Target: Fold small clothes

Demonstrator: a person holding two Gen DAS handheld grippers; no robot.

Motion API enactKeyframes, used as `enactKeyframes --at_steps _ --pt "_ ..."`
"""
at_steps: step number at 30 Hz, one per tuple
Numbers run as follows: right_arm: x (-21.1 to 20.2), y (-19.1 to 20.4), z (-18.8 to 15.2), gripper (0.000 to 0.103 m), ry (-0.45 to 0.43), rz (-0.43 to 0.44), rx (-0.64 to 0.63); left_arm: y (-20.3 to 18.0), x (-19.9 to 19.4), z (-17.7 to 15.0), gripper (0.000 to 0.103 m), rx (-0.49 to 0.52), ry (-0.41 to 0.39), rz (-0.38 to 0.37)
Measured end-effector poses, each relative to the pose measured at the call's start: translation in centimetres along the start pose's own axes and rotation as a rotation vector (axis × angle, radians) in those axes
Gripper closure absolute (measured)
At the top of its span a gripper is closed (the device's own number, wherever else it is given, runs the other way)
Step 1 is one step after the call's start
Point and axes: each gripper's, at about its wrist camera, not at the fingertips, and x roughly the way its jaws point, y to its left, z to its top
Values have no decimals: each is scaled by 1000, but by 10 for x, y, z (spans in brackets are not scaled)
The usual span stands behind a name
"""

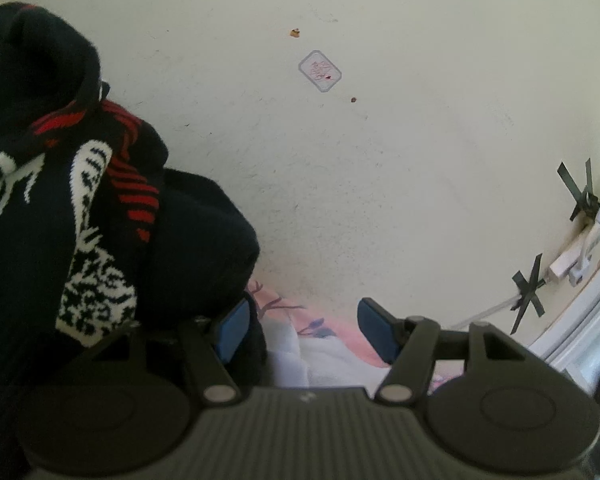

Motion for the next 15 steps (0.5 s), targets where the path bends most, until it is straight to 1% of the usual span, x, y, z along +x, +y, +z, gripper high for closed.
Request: enactKeyframes --at_steps 1,2,4,6,7,8,9,10,12,13,14,15 --pt "11 -10 9 36 12 -51 13 0 0 0 42 4 -2 2" --pt "26 -22 16 33 33 -81 40 -1 -1 0 42 9 -3 3" --pt "56 -40 22 32 100 -40 99 -3 -1 -1 42 19 -1 1" --pt "83 -48 20 33 175 6 138 -5 1 -1 42 26 5 1" --pt "91 -46 15 57 201 -9 127 -5 2 -1 42 29 8 0" --pt "98 -44 12 103 229 -48 102 -6 2 -1 42 32 10 0" --pt "105 -46 9 103 249 -90 85 -6 3 -2 42 36 11 -1" --pt "101 -43 5 103 219 -125 96 -7 3 -2 42 40 13 0" --pt "90 -45 9 103 78 -187 110 -9 5 -3 42 48 19 0" --pt "87 -44 10 103 31 -228 92 -11 7 -4 42 55 25 2" --pt "93 -42 8 103 39 -267 62 -13 8 -5 42 64 32 3" --pt "103 -42 4 103 88 -281 41 -15 9 -6 42 76 39 5"
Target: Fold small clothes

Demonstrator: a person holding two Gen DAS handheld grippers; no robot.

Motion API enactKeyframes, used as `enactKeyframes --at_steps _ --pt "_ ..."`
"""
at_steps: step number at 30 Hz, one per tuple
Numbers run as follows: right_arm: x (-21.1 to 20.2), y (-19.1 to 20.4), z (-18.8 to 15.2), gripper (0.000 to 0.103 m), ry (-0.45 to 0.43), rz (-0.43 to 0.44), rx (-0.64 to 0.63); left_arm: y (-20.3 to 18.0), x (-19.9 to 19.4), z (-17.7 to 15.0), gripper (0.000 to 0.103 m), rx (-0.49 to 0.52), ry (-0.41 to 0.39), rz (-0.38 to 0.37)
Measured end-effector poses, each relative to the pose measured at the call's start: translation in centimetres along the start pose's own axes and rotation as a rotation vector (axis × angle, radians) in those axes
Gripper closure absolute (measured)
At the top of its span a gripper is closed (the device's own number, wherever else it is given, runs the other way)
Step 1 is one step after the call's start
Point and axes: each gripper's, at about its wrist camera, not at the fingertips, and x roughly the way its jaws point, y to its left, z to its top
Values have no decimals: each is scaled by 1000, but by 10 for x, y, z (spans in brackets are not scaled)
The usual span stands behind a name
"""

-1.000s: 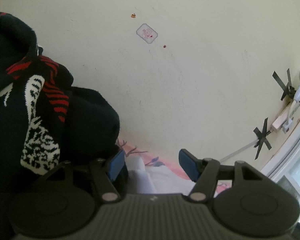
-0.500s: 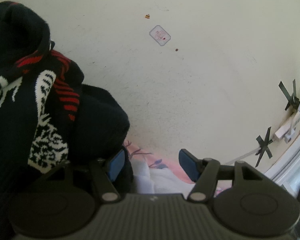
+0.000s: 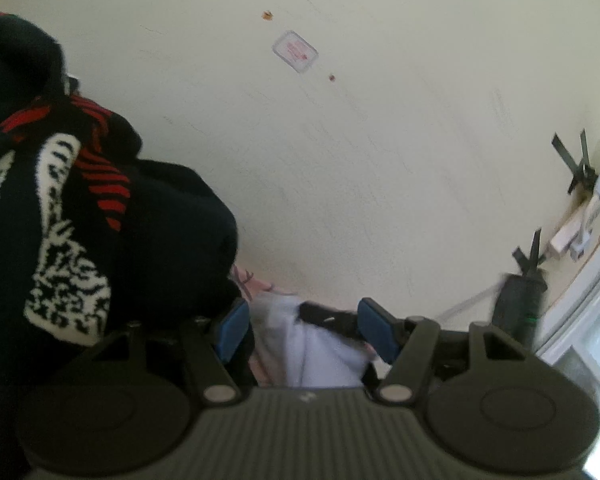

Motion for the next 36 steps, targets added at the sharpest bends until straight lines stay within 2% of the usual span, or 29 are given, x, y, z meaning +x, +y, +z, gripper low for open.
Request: enactKeyframes --at_steps 1,3,4,5,7,11,13,16,19,22,24,25,26,27,28,29,32,36 --pt "12 3 -5 103 70 -3 -25 -3 2 -1 42 18 8 5" --pt "8 1 -8 90 70 29 -36 -9 3 -3 42 54 16 24" --pt "1 -7 -4 67 76 60 8 -11 4 -4 42 72 18 33" --pt "-12 -20 0 49 46 93 78 -13 5 -5 42 81 21 36" --pt "-46 -46 8 49 -63 113 161 -16 8 -6 42 90 35 40" --pt "-99 -89 20 48 -130 -71 88 -20 12 -10 42 121 56 58" --pt "-108 -112 21 48 -90 -113 97 -25 15 -13 42 150 66 66" --pt "-105 -135 15 39 -25 -174 100 -33 21 -19 42 204 91 84" --pt "-87 -146 6 36 22 -271 50 -42 25 -26 42 273 113 102" --pt "-65 -159 -1 32 83 -329 59 -47 30 -31 38 314 139 120" --pt "-54 -166 -7 34 122 -366 72 -48 34 -33 38 331 162 137" --pt "-50 -168 -9 43 136 -362 76 -46 33 -35 38 337 170 146" --pt "-49 -168 -12 61 140 -351 73 -46 34 -36 38 346 179 159" --pt "-50 -164 -14 73 123 -349 50 -46 36 -38 38 356 187 173" --pt "-53 -159 -16 92 116 -347 18 -45 37 -39 38 365 195 187" --pt "-59 -155 -18 97 106 -343 -5 -46 39 -40 39 374 206 202" --pt "-88 -147 -18 99 29 -312 -33 -49 44 -46 43 412 228 243" --pt "-159 -138 -20 100 -137 -230 -3 -54 47 -53 48 465 221 293"
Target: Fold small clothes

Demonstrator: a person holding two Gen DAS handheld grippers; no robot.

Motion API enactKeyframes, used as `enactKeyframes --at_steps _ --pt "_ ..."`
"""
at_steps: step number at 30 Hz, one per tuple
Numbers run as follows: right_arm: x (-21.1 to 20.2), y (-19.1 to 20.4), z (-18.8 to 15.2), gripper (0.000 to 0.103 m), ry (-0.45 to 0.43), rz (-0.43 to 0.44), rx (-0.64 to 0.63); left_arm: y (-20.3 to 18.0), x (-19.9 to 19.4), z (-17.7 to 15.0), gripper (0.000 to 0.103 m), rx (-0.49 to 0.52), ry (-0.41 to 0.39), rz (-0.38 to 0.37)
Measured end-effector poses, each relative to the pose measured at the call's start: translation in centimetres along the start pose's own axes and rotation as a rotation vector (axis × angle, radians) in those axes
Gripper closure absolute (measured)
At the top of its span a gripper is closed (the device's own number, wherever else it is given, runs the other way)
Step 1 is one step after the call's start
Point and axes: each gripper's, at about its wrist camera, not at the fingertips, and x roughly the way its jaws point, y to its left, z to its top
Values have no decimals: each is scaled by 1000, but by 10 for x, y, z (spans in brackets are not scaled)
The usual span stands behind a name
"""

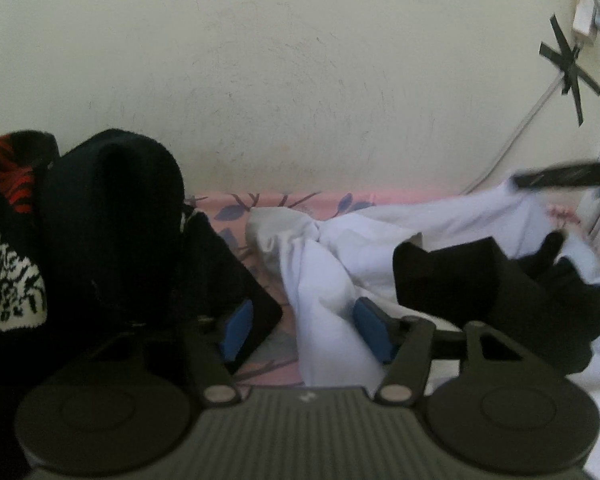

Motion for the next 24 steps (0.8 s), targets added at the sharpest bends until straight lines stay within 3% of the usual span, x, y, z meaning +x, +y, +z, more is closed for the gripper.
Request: enactKeyframes --at_steps 6,12,14,18,19,22,24 --pt "-122 5 -33 100 -130 118 18 -19 -7 -5 48 86 -33 95" --pt "-205 10 -125 100 -140 152 51 18 -78 -27 45 -139 -94 -26" --pt "-213 11 -163 100 -106 136 89 29 -106 -37 42 -194 -114 -25" --pt "-214 -3 -214 98 -34 131 202 39 -145 -55 35 -268 -127 -95" --pt "-213 -4 -224 94 -6 146 219 40 -155 -60 33 -275 -133 -112" --pt "-217 -6 -218 49 0 212 260 30 -162 -70 32 -271 -136 -157" --pt "-227 -5 -199 46 -67 266 272 24 -160 -77 32 -250 -129 -180"
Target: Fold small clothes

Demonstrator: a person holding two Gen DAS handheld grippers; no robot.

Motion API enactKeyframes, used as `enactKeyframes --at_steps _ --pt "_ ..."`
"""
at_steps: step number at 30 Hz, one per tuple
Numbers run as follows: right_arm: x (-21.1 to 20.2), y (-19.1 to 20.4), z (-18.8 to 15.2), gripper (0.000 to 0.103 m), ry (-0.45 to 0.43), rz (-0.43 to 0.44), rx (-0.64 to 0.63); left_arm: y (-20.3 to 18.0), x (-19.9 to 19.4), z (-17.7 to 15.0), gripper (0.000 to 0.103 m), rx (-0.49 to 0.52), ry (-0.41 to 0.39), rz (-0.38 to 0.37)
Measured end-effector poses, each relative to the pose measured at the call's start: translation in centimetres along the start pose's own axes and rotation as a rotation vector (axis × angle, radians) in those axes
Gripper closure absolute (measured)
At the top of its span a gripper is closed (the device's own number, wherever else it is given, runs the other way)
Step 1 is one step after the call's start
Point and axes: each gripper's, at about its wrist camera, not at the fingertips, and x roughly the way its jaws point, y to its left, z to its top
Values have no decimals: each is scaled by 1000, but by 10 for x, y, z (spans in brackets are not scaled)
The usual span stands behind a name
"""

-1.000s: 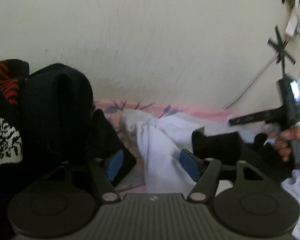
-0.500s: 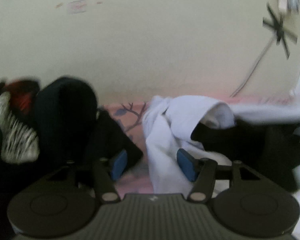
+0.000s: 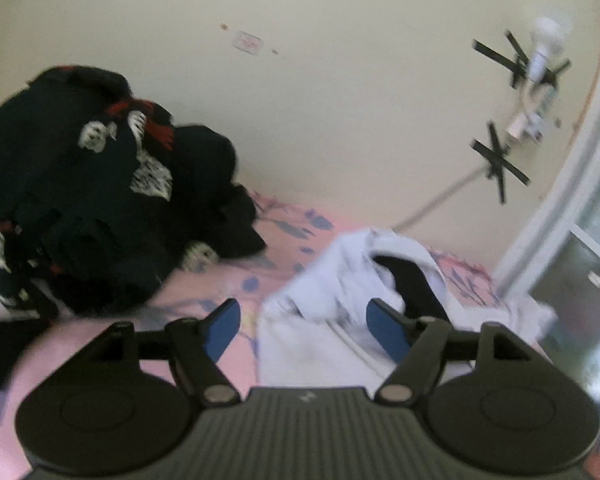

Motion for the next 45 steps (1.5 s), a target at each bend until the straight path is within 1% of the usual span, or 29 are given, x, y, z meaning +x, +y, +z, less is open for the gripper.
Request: enactKeyframes --at_steps 3,4,5,7,10,13,15,16,17,18,19,20,22,23,25,27,29,30,31,32,33,34,35,36,37,39,42,44,45 --pt "8 14 39 46 -50 109 37 -2 11 -18 32 46 27 20" --pt "19 19 54 45 -48 137 52 -2 17 -23 34 51 49 25" --pt "35 24 68 42 -34 148 59 -1 21 -23 36 48 79 21" --pt "74 32 91 37 7 111 64 -3 17 -23 33 72 42 -9" --pt "154 30 113 36 142 96 110 -5 13 -25 33 97 22 -37" --pt "228 23 114 35 290 49 174 -8 8 -28 33 117 6 -62" --pt "261 19 109 35 380 54 209 -10 7 -28 33 126 10 -71" --pt "272 19 103 43 414 74 245 -11 8 -28 35 134 15 -74" --pt "278 22 98 59 422 100 269 -14 10 -28 37 142 19 -74" --pt "279 27 98 72 418 116 265 -15 11 -28 38 151 27 -74" --pt "277 35 98 84 397 127 225 -17 12 -29 43 162 39 -71" --pt "270 44 101 85 366 131 172 -18 14 -30 46 167 50 -69" --pt "246 65 104 86 304 170 76 -18 17 -30 62 171 71 -63" --pt "231 78 106 87 271 180 19 -17 18 -30 66 166 78 -60" --pt "196 108 101 87 186 190 -186 -12 19 -28 80 138 89 -69" --pt "158 139 80 88 115 178 -422 -2 16 -24 81 77 94 -92" --pt "132 165 45 90 101 148 -628 10 7 -14 68 -23 82 -122" --pt "124 173 27 90 116 136 -685 14 2 -9 41 -69 71 -150" --pt "119 180 6 91 137 129 -725 17 -6 -4 23 -100 45 -180" --pt "118 184 -9 90 149 120 -753 17 -12 0 18 -104 23 -194" --pt "117 188 -25 89 153 107 -783 14 -15 3 14 -97 18 -197" --pt "116 190 -39 79 149 100 -796 10 -15 7 13 -87 33 -188" --pt "116 190 -48 63 144 112 -796 6 -13 9 11 -83 58 -174" --pt "115 187 -52 55 138 119 -782 3 -9 9 10 -81 85 -160" --pt "112 183 -53 43 128 124 -750 -2 -5 8 10 -76 120 -148" --pt "98 173 -47 44 106 158 -677 -10 0 5 8 -68 171 -145" --pt "68 154 -35 43 34 157 -613 -22 6 -1 3 -53 228 -134" --pt "47 130 -19 43 -44 96 -568 -29 12 -6 3 -53 272 -128" --pt "37 116 -8 43 -80 41 -540 -31 14 -8 3 -55 290 -132"
